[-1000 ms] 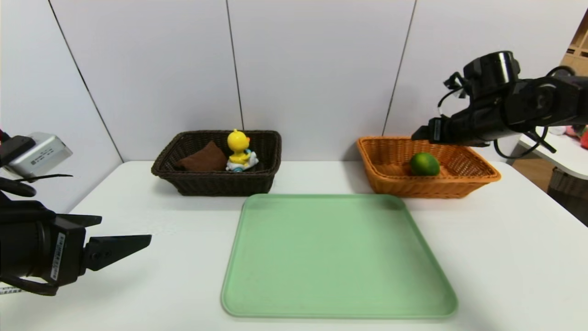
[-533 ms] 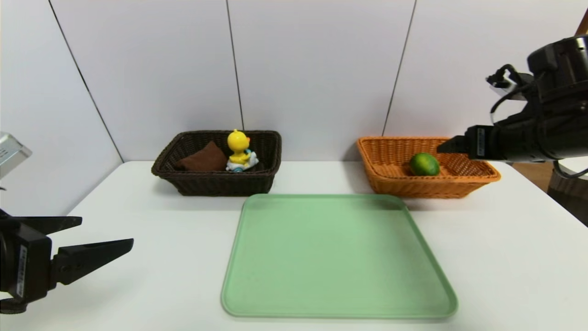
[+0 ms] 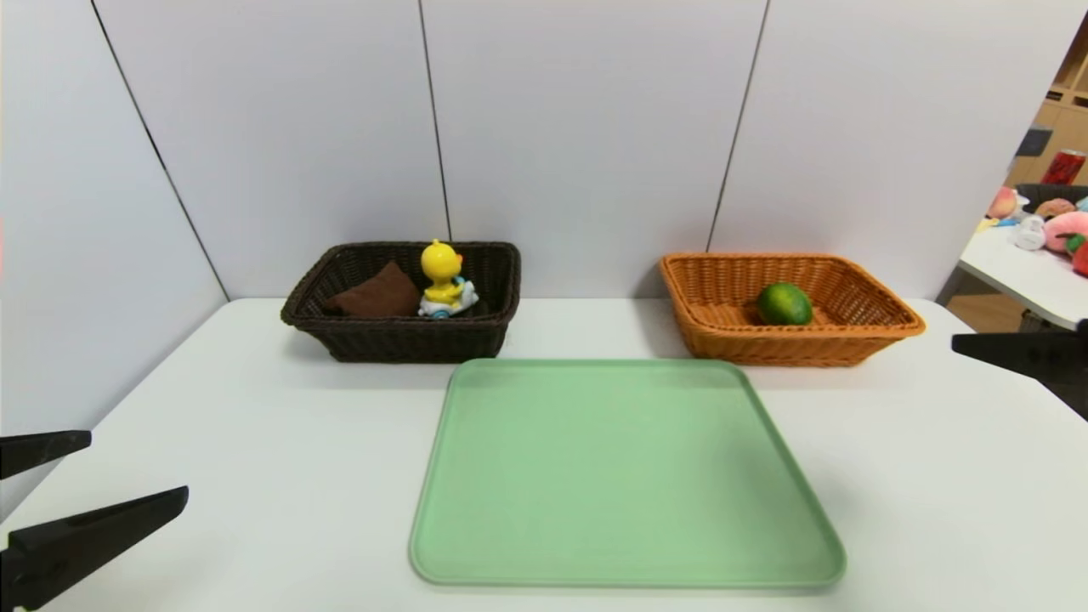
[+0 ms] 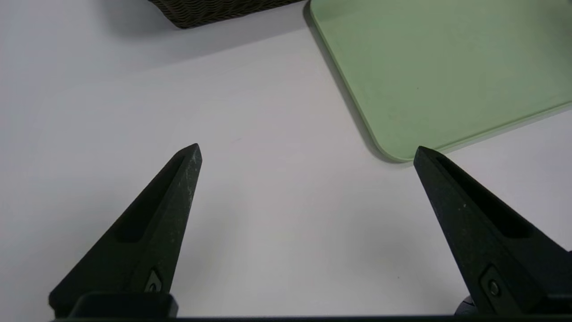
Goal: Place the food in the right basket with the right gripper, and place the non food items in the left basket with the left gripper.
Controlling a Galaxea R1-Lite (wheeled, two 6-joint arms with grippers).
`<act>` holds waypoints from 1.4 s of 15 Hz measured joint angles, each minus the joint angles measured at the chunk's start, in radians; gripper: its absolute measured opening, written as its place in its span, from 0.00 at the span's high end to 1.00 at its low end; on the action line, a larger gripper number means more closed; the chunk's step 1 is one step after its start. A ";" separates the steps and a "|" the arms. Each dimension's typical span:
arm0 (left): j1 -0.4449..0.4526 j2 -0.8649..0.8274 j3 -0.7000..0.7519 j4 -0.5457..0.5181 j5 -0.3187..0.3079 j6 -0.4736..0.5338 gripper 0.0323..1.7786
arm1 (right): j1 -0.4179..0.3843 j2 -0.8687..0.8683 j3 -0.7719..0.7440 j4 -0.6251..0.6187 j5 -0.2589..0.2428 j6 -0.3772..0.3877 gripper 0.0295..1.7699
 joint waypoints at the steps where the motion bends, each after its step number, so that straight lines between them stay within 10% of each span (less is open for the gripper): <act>1: 0.000 -0.029 0.014 0.011 0.001 0.006 0.05 | 0.001 -0.060 0.023 0.028 0.000 -0.001 0.04; 21: 0.212 -0.616 0.384 0.116 0.001 0.100 0.05 | -0.126 -0.796 0.224 0.467 0.053 -0.072 0.04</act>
